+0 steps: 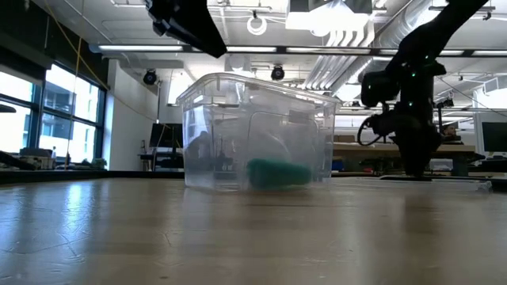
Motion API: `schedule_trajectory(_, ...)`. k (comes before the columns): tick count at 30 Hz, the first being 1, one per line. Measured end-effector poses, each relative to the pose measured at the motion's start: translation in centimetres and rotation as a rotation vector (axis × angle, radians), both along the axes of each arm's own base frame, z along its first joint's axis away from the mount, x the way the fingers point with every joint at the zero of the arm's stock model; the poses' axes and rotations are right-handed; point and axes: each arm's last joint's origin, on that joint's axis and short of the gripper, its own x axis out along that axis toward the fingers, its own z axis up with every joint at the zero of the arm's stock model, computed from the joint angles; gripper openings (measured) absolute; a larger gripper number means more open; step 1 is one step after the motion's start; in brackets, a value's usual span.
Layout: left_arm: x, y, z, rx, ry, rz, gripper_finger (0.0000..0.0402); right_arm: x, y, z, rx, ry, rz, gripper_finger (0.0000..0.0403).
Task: Roll bandage
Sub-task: Close the transparent bin
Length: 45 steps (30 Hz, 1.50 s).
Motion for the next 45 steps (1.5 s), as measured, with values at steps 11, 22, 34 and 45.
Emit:
schedule_trajectory(11,-0.2,0.0,-0.5,-0.011,-0.001,0.024,0.0085,1.4,-1.4,-2.2,0.007,-0.004,0.015,0.0167)
schedule_trajectory(22,-0.2,0.0,-0.5,-0.010,0.000,0.025,0.0085,1.3,-0.8,-1.0,0.055,-0.117,0.032,0.0023)
schedule_trajectory(34,-0.2,0.1,-0.5,-0.009,0.000,0.027,0.0085,0.8,0.2,2.2,0.043,-0.330,0.082,0.0051)
schedule_trajectory(45,-0.2,0.1,-0.5,-0.008,0.000,0.029,0.0085,1.8,1.4,2.3,0.009,-0.312,0.175,0.0000)
